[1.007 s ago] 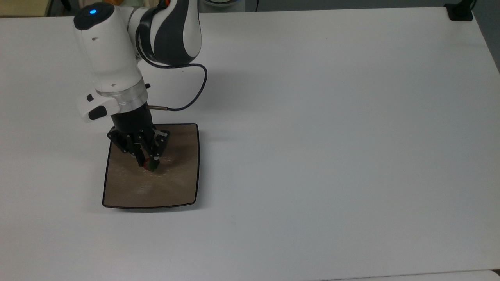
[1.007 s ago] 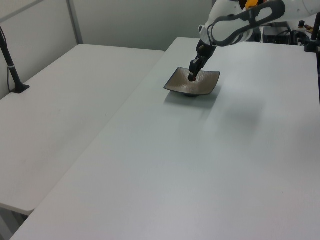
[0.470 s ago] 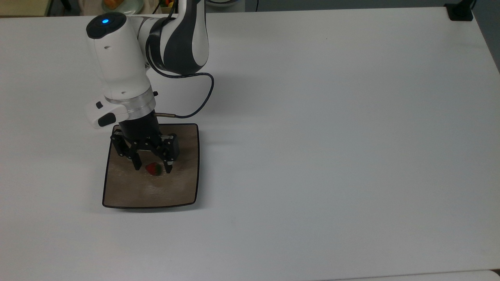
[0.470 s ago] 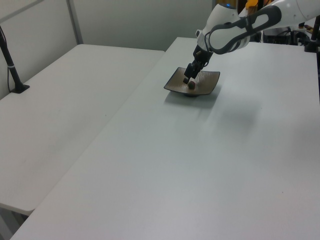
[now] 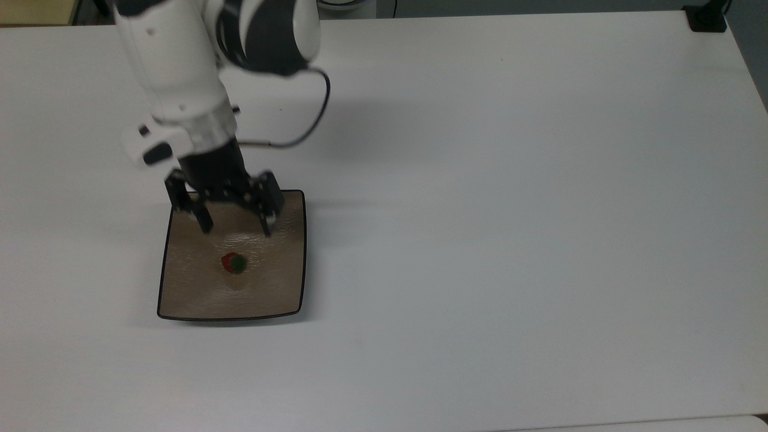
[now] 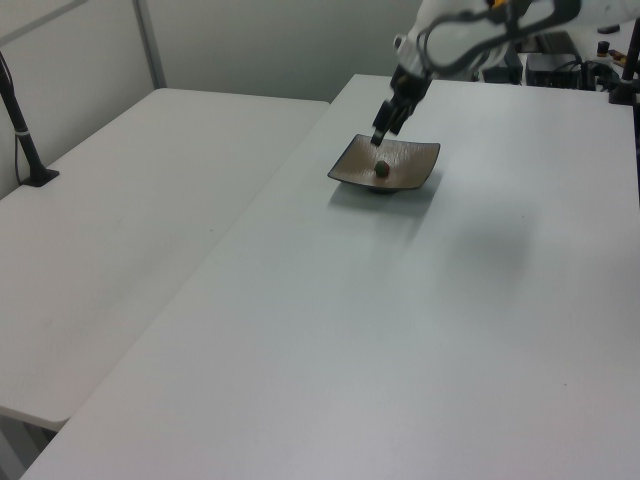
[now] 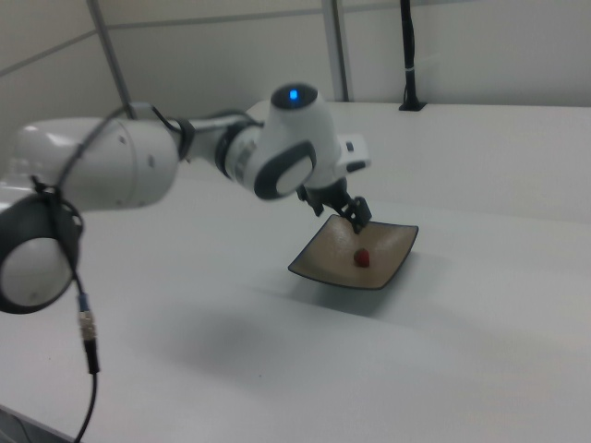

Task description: Strawberries on a ceramic plate

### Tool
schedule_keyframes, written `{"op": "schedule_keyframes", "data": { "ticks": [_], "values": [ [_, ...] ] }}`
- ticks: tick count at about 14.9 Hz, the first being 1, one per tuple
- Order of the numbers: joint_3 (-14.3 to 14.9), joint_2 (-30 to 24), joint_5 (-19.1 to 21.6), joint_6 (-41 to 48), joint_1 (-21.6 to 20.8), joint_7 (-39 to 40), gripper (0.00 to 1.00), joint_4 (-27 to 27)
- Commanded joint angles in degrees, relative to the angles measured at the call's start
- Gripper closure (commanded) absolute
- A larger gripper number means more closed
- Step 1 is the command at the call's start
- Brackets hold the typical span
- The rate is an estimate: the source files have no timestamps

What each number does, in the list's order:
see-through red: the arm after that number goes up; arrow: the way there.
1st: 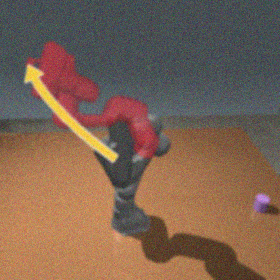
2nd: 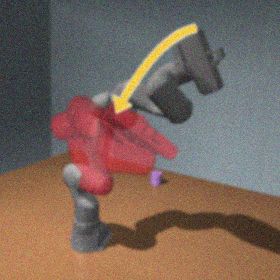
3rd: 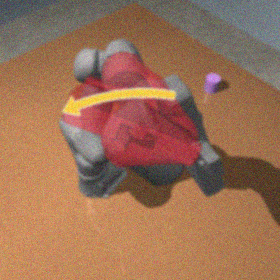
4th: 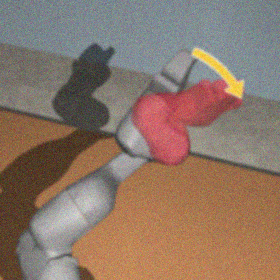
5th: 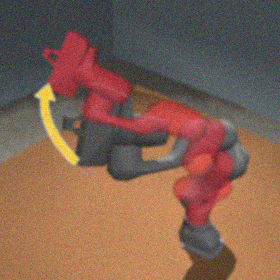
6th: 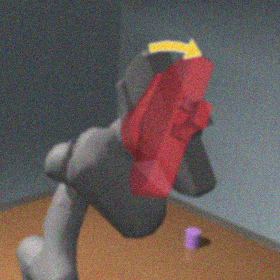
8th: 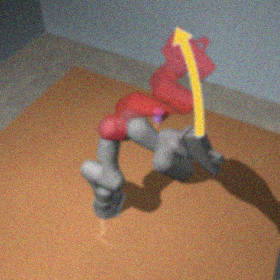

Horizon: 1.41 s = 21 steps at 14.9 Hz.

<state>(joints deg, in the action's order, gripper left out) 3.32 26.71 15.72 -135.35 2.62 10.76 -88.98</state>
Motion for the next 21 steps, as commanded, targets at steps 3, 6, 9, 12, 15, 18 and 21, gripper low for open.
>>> {"op": "schedule_keyframes", "data": {
  "ticks": [3, 6, 9, 12, 15, 18, 21],
  "values": [
    [2.48, -13.07, -5.42, 20.35, -0.95, -0.74, 0.00, -2.69],
    [2.48, -17.12, -7.64, 29.76, -1.56, -2.32, 0.00, -1.46],
    [2.48, -21.17, -10.00, 36.19, -3.67, -8.54, 0.00, -1.55],
    [2.48, -24.24, -12.73, 40.85, -7.18, -12.34, 0.00, -1.81],
    [2.40, -25.66, -14.23, 43.67, -9.64, -12.96, 0.00, -1.99],
    [1.61, -28.81, -14.23, 43.24, -10.35, -12.96, 0.00, -4.87],
    [-0.76, -29.35, -14.23, 43.24, -10.09, -12.87, 0.00, -5.59]
  ]
}}
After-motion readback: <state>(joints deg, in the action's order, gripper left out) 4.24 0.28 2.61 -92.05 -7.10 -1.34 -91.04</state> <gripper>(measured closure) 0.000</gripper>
